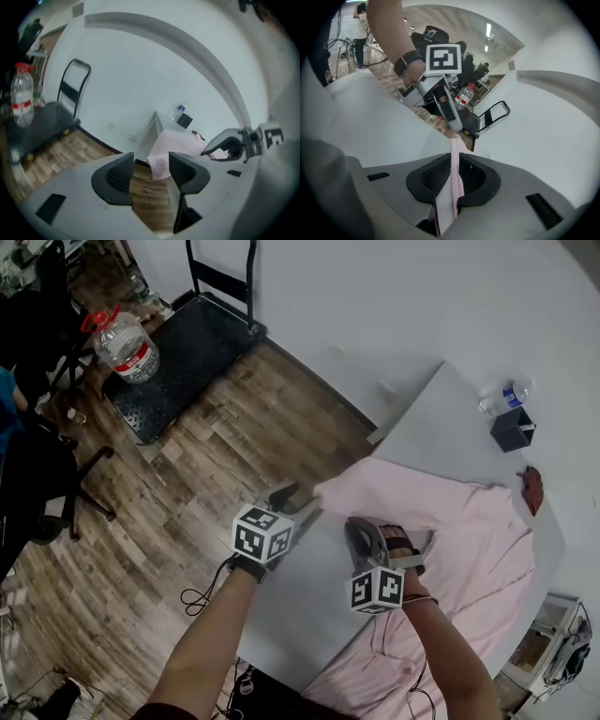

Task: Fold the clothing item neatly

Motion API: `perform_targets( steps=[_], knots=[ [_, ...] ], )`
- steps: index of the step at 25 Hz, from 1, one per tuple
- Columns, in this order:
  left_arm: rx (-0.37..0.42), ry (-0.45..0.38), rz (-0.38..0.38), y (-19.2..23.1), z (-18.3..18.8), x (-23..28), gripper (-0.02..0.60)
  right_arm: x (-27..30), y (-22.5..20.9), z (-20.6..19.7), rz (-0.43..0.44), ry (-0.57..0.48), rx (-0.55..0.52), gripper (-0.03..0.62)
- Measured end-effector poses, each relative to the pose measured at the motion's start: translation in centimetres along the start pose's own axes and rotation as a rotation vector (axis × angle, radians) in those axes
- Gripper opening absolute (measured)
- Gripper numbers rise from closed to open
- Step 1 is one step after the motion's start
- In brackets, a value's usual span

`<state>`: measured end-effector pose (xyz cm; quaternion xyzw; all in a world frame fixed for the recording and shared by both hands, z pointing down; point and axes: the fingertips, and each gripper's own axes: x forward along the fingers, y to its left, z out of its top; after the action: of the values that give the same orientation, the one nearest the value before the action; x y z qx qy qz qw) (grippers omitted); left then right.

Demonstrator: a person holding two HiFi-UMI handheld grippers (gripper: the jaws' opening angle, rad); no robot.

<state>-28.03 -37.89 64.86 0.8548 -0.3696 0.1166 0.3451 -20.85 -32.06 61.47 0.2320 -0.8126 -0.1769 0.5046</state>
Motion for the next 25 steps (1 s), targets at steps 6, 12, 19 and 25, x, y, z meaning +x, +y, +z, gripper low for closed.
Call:
perform_targets(
  steps=[6, 12, 19, 25],
  knots=[
    [0.451, 0.172, -0.117, -0.5, -1.2, -1.5, 0.213, -2.0, -2.6, 2.3, -0.051, -0.080, 0.120, 0.032],
    [0.780, 0.311, -0.152, -0.2, -3.1, -0.4, 0.213, -2.2, -2.9, 2.9, -0.052, -0.097, 0.169, 0.032],
    [1.059, 0.322, -0.175, -1.8, -3.0, 1.0, 0.212, -2.6, -2.8, 2.8, -0.045, -0.102, 0.209, 0.032],
    [1.180, 0.333, -0.215, -2.7, -3.5, 2.9, 0.201, -3.4, -3.2, 2.9, -0.057, -0.113, 0.251, 0.032]
  ],
)
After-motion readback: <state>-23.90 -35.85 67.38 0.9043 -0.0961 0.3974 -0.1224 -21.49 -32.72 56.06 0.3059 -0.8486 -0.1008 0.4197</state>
